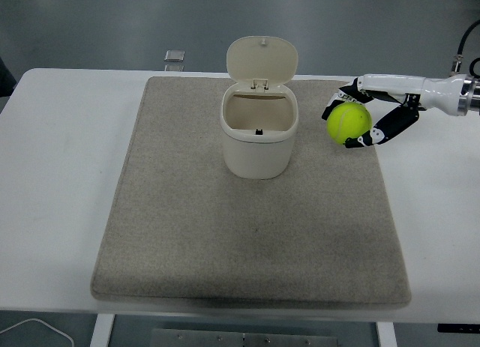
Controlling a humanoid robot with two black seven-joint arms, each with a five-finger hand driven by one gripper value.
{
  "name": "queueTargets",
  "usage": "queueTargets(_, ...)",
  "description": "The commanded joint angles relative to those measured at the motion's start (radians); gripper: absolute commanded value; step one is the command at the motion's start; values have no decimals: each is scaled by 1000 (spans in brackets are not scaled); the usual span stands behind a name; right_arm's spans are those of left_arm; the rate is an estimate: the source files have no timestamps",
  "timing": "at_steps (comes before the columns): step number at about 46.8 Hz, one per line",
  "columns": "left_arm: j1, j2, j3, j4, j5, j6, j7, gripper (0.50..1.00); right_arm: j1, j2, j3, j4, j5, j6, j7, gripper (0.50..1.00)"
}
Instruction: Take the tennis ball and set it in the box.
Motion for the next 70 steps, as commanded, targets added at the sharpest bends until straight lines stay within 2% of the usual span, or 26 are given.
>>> queueTargets(1,0,0,0,0,-1,1,0,992,8,2,9,13,16,8,-9,500)
queueTargets(18,-1,0,0,0,-1,1,0,992,30,80,35,68,22,-40,-84,500)
queueTargets(26,0,0,0,0,1,0,0,992,43,121,41,66,22,-46,-98,500)
queueTargets(35,0,0,0,0,1,0,0,992,51,164,49,66,24,-78,-127,500)
queueTargets(48,-1,0,0,0,1,0,0,992,50,209,47,63,22,-136,-134,502)
queueTargets(56,-1,0,0,0,1,0,0,992,45,226,41,56,22,-167,-134,611)
queueTargets(61,-1,0,0,0,1,0,0,990,42,230,33,53,17,-178,-134,652)
queueTargets(65,0,0,0,0,1,1,0,992,42,230,33,53,17,-185,-134,733)
queueTargets(70,-1,0,0,0,1,1,0,992,42,230,29,51,14,-185,-132,764)
